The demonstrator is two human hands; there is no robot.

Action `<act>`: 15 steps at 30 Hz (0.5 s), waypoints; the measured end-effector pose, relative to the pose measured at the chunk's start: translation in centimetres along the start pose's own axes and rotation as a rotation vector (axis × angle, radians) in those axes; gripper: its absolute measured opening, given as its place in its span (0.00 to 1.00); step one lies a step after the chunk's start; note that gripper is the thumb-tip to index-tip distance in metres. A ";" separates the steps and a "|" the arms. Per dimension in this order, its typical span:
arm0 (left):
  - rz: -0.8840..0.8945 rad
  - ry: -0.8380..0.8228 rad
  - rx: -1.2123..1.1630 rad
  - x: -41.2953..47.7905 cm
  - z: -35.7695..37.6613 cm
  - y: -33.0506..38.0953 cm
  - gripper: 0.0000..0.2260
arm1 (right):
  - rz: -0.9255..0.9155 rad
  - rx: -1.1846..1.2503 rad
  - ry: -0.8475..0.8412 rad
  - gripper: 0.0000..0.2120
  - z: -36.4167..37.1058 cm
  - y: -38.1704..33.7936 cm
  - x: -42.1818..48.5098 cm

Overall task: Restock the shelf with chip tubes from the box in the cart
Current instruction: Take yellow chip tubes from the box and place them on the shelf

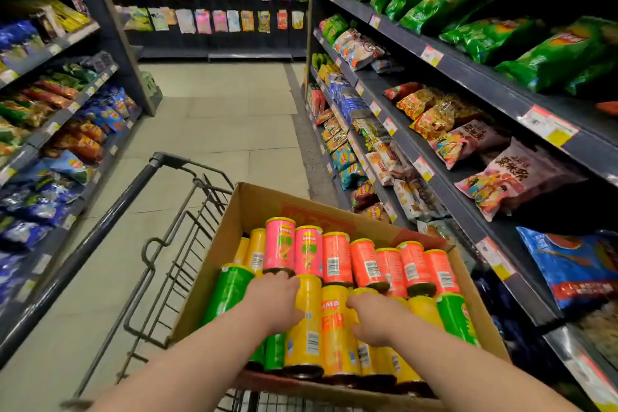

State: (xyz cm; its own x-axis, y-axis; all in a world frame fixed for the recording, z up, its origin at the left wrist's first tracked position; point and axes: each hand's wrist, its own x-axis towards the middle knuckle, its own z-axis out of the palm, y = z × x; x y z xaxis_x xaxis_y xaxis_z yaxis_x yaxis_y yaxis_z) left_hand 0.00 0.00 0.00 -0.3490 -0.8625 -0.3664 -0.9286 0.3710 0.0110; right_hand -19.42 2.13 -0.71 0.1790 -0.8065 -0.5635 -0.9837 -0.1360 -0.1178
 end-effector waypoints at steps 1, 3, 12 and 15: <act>-0.029 -0.042 -0.011 0.4 0.2 0.2 0.24 | -0.006 -0.006 -0.023 0.22 0.1 0.2 0.5; -0.080 -0.087 -0.047 1.2 0.9 0.6 0.27 | -0.011 -0.028 -0.044 0.23 0.5 0.4 1.5; -0.362 -0.226 -0.432 3.1 3.7 1.8 0.41 | 0.121 0.256 -0.042 0.34 2.8 0.5 4.7; -0.384 -0.255 -0.551 3.2 4.2 2.1 0.37 | 0.189 0.391 -0.056 0.38 3.3 0.0 5.5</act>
State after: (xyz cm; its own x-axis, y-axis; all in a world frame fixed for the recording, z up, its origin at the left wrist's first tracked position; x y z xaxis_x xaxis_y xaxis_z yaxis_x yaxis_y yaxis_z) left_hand -2.58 -0.53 -5.10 -0.0068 -0.7653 -0.6437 -0.9319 -0.2285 0.2815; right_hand -18.36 -0.36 -6.48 0.0078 -0.7625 -0.6469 -0.9201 0.2479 -0.3032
